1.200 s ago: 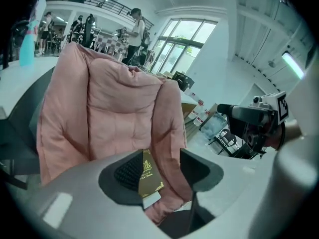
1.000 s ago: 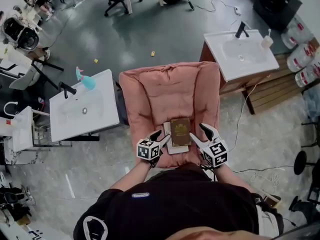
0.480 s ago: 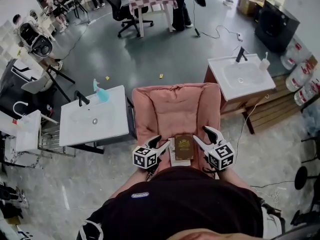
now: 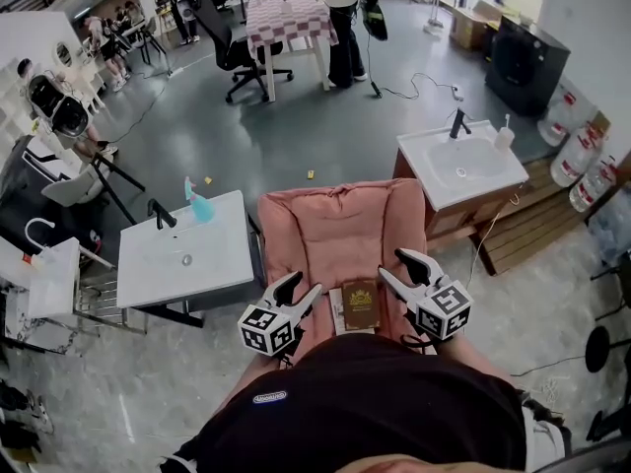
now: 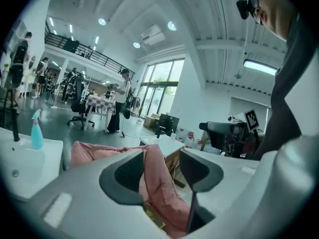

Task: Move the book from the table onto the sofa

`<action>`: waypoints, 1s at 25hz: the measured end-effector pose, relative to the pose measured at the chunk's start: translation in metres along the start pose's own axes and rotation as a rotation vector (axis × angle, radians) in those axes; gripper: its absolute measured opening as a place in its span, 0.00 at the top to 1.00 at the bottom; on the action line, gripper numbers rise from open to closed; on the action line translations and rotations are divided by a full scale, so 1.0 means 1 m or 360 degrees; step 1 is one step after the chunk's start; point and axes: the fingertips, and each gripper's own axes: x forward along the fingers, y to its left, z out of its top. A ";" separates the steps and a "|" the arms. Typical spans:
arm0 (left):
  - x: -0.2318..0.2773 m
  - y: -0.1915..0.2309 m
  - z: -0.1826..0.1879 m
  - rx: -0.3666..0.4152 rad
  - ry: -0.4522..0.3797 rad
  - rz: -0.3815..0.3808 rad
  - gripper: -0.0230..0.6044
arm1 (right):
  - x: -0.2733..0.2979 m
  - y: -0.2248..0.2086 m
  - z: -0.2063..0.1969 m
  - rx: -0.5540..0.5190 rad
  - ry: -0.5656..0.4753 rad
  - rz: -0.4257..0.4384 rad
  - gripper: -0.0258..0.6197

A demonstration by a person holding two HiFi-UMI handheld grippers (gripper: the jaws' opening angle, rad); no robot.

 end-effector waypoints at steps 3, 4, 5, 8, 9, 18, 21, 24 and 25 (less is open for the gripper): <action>-0.022 -0.003 0.014 0.0017 -0.0093 0.0005 0.60 | -0.005 0.015 0.010 -0.0001 -0.0054 0.0019 0.60; -0.031 -0.004 0.017 0.0026 -0.0110 0.0006 0.60 | -0.006 0.023 0.011 0.0007 -0.0064 0.0028 0.60; -0.040 -0.004 0.019 0.0040 -0.0124 0.0006 0.60 | -0.006 0.031 0.012 0.0010 -0.0070 0.0038 0.61; -0.069 -0.008 0.023 0.0080 -0.0165 0.0006 0.60 | -0.009 0.057 0.015 0.0009 -0.0087 0.0057 0.61; -0.079 -0.010 0.025 0.0086 -0.0185 0.0005 0.61 | -0.010 0.065 0.017 0.0013 -0.0097 0.0064 0.61; -0.166 -0.027 0.030 0.0153 -0.0297 -0.0005 0.63 | -0.027 0.144 0.035 0.0014 -0.0215 0.0097 0.64; -0.191 -0.032 0.028 0.0182 -0.0317 -0.0004 0.66 | -0.037 0.166 0.035 0.0011 -0.0250 0.0087 0.68; -0.217 -0.033 0.030 0.0227 -0.0368 0.0019 0.78 | -0.046 0.187 0.036 -0.0001 -0.0293 0.0071 0.74; -0.224 -0.034 0.031 0.0241 -0.0389 0.0023 0.80 | -0.049 0.194 0.036 -0.0003 -0.0307 0.0067 0.77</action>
